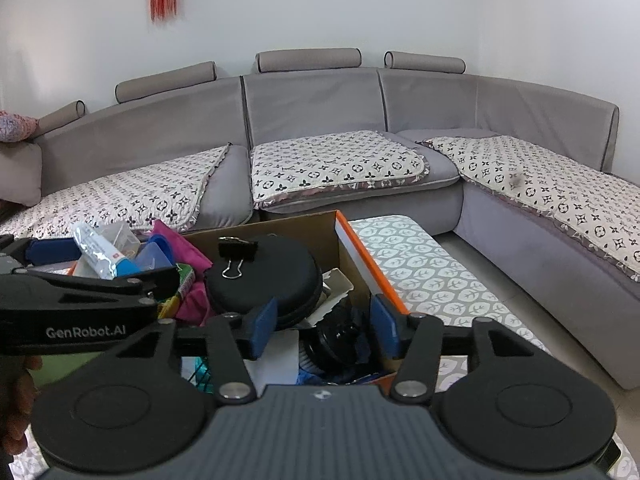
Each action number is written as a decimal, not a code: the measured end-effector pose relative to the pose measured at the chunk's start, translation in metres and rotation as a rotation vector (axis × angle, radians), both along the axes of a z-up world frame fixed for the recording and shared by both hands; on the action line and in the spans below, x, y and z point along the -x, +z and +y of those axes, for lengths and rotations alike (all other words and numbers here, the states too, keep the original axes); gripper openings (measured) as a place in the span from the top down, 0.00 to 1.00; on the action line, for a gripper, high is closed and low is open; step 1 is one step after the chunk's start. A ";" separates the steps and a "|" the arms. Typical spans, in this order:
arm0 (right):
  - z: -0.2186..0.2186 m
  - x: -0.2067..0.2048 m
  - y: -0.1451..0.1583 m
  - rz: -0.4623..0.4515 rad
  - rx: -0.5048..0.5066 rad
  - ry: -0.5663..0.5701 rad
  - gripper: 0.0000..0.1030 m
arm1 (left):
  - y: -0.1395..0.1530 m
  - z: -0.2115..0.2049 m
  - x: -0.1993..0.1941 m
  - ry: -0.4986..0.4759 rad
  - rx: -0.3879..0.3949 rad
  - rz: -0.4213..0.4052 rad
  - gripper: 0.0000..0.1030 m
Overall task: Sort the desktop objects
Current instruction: 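Lower the ointment tube into the box and open the left gripper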
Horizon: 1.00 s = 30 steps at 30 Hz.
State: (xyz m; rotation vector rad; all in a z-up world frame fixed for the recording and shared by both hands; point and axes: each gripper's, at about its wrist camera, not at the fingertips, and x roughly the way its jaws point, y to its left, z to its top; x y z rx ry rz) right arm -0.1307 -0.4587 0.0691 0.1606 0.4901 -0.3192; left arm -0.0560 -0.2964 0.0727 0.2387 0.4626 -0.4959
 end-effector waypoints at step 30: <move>0.026 0.033 0.006 -0.025 0.011 -0.059 0.00 | 0.005 0.038 0.022 -0.030 0.045 -0.055 0.00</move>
